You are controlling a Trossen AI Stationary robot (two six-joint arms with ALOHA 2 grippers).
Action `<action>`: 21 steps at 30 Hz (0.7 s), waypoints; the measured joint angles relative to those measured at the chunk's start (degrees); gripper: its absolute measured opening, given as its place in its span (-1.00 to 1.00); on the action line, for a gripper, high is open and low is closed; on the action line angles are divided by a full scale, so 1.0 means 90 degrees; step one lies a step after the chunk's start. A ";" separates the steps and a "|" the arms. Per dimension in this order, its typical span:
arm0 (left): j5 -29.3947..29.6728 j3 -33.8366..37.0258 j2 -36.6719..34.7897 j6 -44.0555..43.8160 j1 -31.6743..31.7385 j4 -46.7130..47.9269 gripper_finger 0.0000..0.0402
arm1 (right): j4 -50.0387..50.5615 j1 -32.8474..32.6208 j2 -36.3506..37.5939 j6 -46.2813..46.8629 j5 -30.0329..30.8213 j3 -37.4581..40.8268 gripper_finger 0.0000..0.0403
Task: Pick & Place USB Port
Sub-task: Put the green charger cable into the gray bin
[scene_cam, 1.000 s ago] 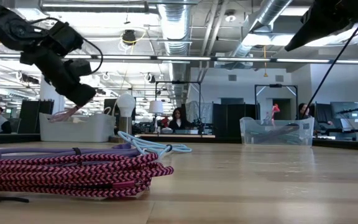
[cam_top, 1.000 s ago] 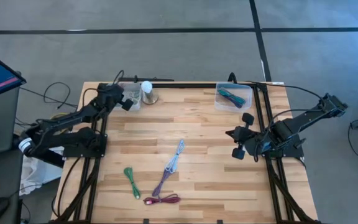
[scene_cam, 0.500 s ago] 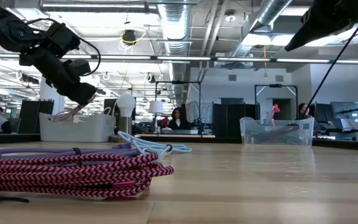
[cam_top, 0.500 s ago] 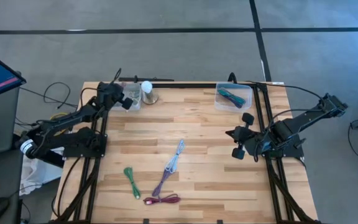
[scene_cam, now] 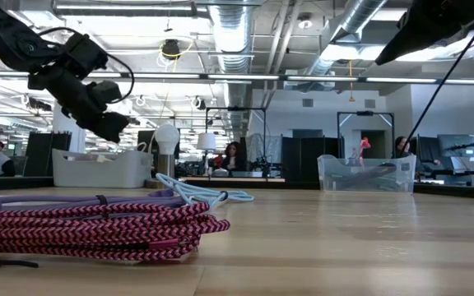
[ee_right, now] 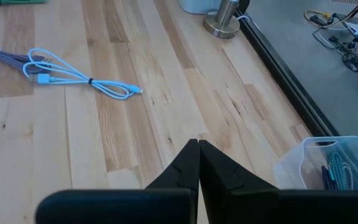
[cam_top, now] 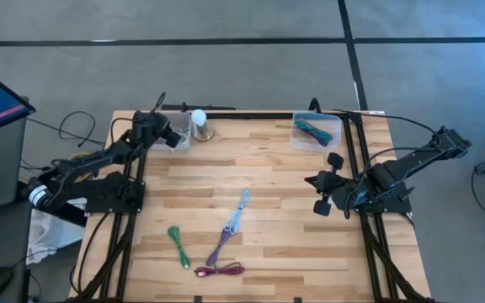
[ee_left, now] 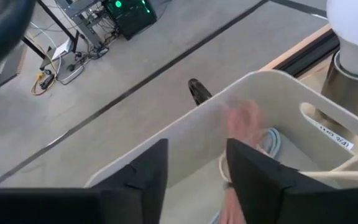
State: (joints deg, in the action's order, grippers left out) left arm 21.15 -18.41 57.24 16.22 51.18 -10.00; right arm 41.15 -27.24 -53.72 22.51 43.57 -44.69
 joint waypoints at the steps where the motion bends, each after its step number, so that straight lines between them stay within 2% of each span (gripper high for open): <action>1: 0.0000 0.0000 0.0034 -0.0020 0.0000 0.0002 -0.13 | 0.0002 0.0000 0.0000 -0.0002 0.0000 0.0000 -1.00; 6: -0.0290 0.0000 0.0073 -0.0167 -0.0063 -0.0051 -0.05 | 0.0002 0.0000 0.0000 -0.0064 0.0000 0.0000 -1.00; 9: -0.0586 0.0000 0.0052 -0.0165 -0.0151 -0.0164 -0.11 | 0.0000 0.0000 0.0000 -0.0305 0.0000 0.0000 -1.00; 15: -0.0597 0.0000 0.0052 -0.0166 -0.0253 -0.0236 -0.22 | -0.0005 0.0000 0.0001 -0.0818 0.0000 0.0000 -1.00; 21: -0.0595 0.0000 0.0052 -0.0168 -0.0253 -0.0325 -0.26 | -0.0054 0.0000 0.0001 -0.0881 0.0000 0.0000 -1.00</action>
State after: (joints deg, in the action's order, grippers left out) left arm 15.79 -18.41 57.71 14.71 48.90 -12.92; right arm 40.66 -27.24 -53.71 14.59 43.57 -44.69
